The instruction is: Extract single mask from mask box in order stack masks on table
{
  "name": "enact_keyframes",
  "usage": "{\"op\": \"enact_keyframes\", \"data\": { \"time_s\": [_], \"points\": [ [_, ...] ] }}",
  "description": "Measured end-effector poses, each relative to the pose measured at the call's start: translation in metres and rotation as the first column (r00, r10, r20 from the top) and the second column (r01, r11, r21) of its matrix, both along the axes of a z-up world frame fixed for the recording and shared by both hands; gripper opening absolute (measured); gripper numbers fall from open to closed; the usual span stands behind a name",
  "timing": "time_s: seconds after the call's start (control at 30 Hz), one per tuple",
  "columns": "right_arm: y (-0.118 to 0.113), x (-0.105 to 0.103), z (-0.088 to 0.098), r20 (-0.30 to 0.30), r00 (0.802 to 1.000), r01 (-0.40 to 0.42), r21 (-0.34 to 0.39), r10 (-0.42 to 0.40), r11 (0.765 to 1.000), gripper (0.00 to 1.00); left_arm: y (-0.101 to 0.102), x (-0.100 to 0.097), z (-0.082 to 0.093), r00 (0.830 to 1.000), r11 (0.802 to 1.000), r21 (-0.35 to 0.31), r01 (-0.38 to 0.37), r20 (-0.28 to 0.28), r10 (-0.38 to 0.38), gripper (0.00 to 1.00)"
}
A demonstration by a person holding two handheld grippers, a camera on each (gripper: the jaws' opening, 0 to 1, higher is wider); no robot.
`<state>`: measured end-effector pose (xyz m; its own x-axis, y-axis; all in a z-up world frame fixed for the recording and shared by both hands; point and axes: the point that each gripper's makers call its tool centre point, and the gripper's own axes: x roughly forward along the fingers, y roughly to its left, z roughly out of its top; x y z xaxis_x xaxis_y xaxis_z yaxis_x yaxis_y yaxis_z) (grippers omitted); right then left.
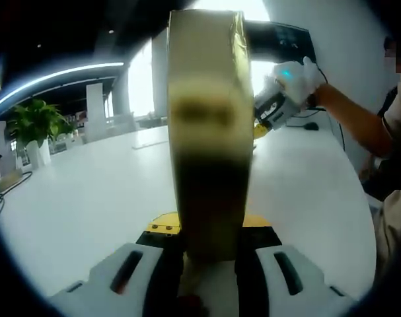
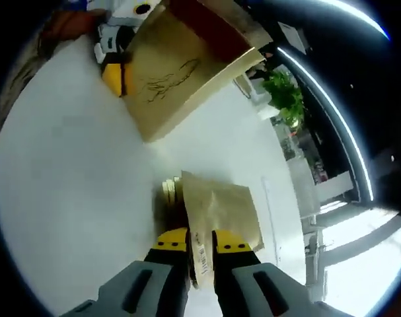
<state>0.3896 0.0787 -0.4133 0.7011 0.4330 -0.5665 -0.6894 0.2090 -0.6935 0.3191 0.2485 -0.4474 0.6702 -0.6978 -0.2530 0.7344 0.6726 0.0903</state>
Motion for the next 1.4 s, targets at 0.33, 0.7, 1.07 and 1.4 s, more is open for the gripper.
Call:
{"op": "enact_keyframes", "data": {
  "time_s": [0.33,0.7,1.07,1.4],
  "points": [
    [-0.004,-0.024,0.005,-0.024,0.998,0.052,0.118,-0.05,0.992,0.05,0.0,0.0,0.0,1.0,1.0,-0.001,-0.004,-0.004,0.004,0.2],
    [-0.012,-0.031,0.005,-0.064,0.967,0.252,0.346,-0.246,0.904,0.0,0.002,0.001,-0.001,1.0,1.0,-0.007,-0.014,-0.017,0.014,0.2],
    [0.001,-0.054,0.002,-0.185,0.934,0.35,0.657,-0.307,0.668,0.0,0.003,0.002,-0.002,0.999,1.0,-0.01,-0.022,-0.025,0.022,0.2],
    [-0.009,-0.064,-0.025,-0.258,0.919,0.393,0.675,-0.299,0.625,0.0,0.005,0.004,0.002,1.0,0.999,-0.031,-0.019,-0.01,0.019,0.25]
  ]
}}
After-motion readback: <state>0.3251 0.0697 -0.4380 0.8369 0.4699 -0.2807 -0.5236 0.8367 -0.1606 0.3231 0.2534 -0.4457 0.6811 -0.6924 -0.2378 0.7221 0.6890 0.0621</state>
